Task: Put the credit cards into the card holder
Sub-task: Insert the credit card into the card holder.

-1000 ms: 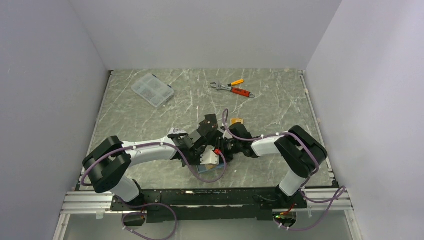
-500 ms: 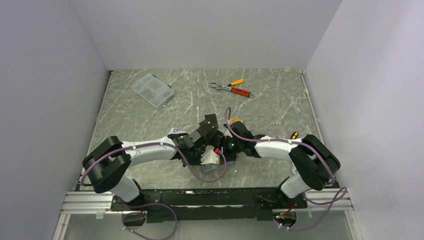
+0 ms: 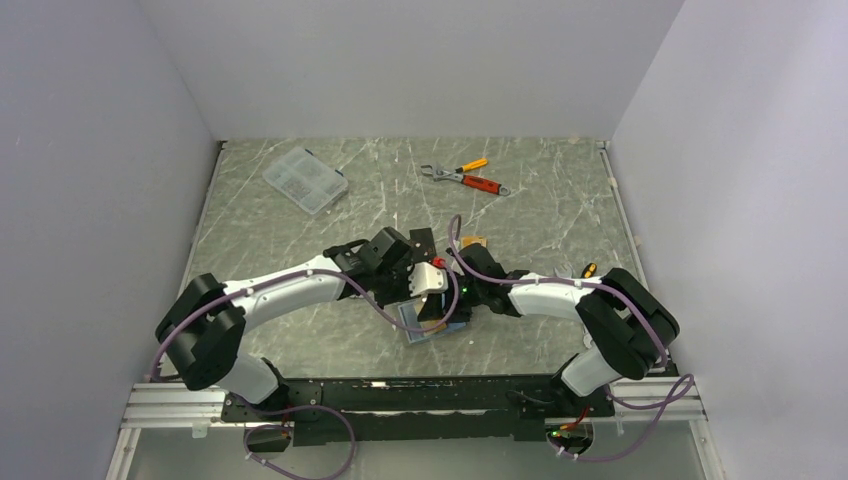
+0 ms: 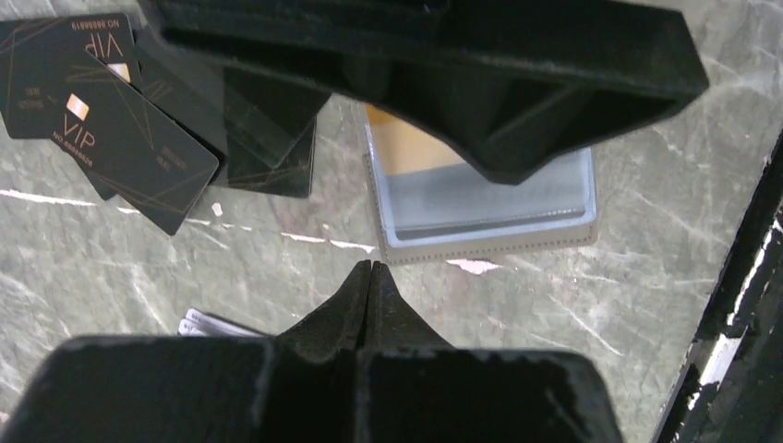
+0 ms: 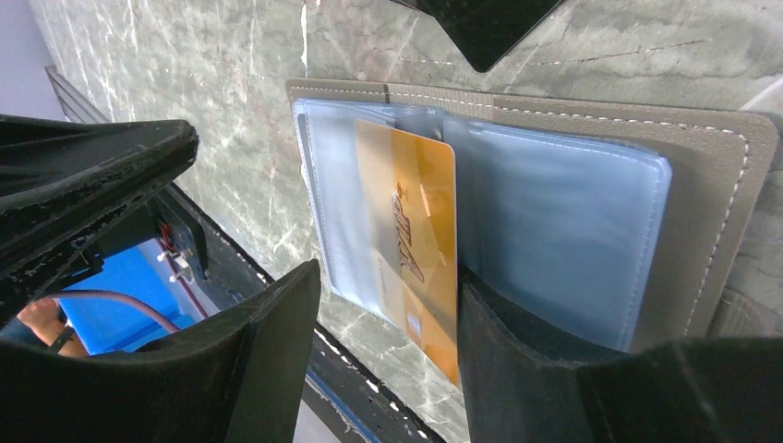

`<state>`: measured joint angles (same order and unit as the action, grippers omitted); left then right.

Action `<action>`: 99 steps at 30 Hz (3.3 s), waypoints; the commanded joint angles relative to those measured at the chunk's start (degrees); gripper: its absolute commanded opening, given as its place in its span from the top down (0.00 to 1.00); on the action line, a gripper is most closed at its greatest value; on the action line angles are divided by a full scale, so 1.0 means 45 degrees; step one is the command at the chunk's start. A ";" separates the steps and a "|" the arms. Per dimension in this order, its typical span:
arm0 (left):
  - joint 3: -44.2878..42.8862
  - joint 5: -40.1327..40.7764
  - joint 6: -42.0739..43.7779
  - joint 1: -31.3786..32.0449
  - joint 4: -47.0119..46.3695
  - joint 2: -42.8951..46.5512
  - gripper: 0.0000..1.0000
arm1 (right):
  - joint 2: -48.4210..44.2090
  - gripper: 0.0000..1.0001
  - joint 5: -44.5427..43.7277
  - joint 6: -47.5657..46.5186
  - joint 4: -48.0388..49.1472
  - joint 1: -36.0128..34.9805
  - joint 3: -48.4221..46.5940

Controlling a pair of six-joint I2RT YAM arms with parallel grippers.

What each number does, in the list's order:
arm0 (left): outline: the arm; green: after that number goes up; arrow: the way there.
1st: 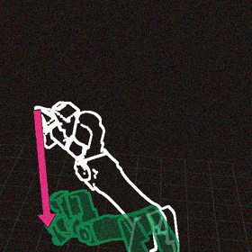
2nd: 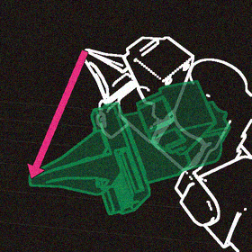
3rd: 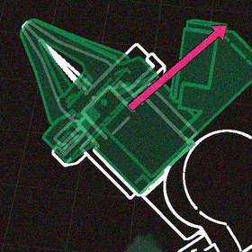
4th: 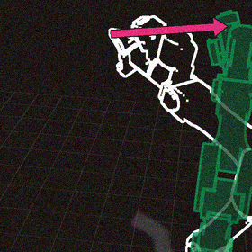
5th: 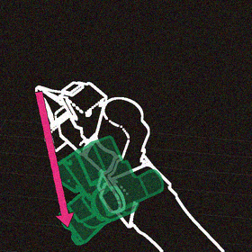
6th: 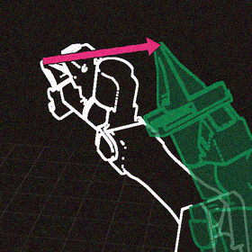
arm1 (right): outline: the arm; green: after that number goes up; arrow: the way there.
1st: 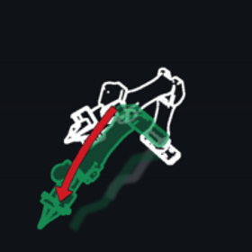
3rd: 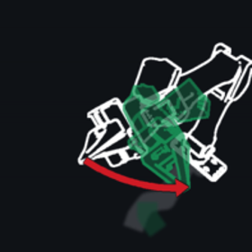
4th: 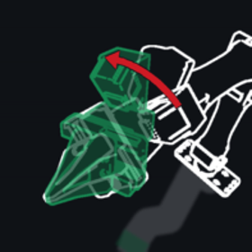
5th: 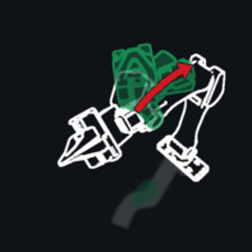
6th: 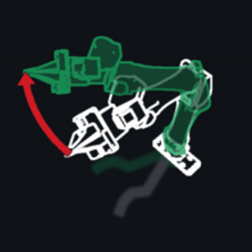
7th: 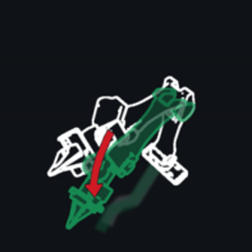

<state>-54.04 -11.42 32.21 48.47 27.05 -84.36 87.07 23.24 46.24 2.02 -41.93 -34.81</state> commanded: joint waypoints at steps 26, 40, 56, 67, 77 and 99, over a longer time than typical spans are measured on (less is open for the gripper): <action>0.1079 0.1022 0.1291 0.1573 -0.1324 -0.1835 1.00 | -0.1046 0.42 0.0216 -0.0382 -0.0177 0.0207 0.1429; 0.1111 0.1156 0.1318 0.1673 -0.1079 -0.1515 1.00 | -0.1023 0.74 0.0129 -0.0814 -0.0986 0.1126 0.0617; 0.1247 0.1208 0.1319 0.1671 -0.1282 -0.1216 1.00 | -0.0427 0.77 -0.0274 -0.0299 -0.0607 0.0592 -0.0255; 0.1319 0.1350 0.1432 0.1676 -0.1313 -0.1014 1.00 | -0.0069 0.75 -0.0105 -0.1363 -0.1910 0.0315 -0.1469; 0.1380 0.1533 0.1486 0.1671 -0.1167 -0.0590 1.00 | 0.0221 0.88 -0.0222 -0.1522 -0.1918 0.1203 -0.1391; 0.2058 0.1976 0.1580 0.1280 -0.0855 0.0452 1.00 | 0.1112 1.00 -0.1222 -0.0939 -0.2138 -0.0139 -0.2316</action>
<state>-48.42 -3.90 37.93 54.30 25.06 -83.53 91.22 18.44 41.23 -7.57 -41.85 -42.44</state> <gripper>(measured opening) 0.009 0.007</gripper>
